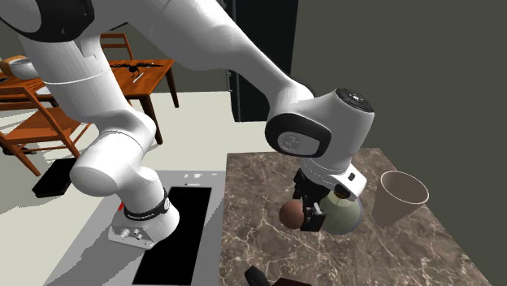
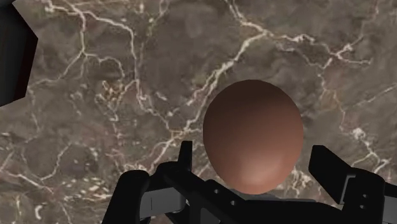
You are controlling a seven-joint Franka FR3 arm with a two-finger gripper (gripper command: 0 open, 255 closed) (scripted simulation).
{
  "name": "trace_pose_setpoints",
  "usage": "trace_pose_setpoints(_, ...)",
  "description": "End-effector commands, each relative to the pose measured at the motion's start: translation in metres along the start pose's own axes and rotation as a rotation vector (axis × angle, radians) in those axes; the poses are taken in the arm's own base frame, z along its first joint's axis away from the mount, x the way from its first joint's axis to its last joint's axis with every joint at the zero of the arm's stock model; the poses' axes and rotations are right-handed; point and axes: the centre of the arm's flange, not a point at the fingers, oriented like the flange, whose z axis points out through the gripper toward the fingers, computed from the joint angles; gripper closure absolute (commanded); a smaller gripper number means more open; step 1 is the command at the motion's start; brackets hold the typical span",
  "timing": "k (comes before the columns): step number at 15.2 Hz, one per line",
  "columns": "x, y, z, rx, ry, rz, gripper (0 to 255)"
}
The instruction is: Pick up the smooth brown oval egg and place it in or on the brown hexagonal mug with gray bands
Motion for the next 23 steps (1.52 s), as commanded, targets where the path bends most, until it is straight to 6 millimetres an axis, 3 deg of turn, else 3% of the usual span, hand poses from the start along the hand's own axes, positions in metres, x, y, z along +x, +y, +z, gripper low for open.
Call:
trace_pose_setpoints(1, 0.0, 0.0, 0.004, 0.0, 0.001, 0.0, 0)
trace_pose_setpoints(7, 0.0, 0.0, 0.003, 0.0, 0.001, 0.0, 0)
trace_pose_setpoints(8, 0.0, 0.0, 0.003, 0.0, 0.001, 0.0, 255)
trace_pose_setpoints(17, 0.0, 0.0, 0.004, 0.0, 0.001, 0.0, 255)
trace_pose_setpoints(23, -0.004, 0.0, -0.028, 0.0, 0.001, 0.0, 255)
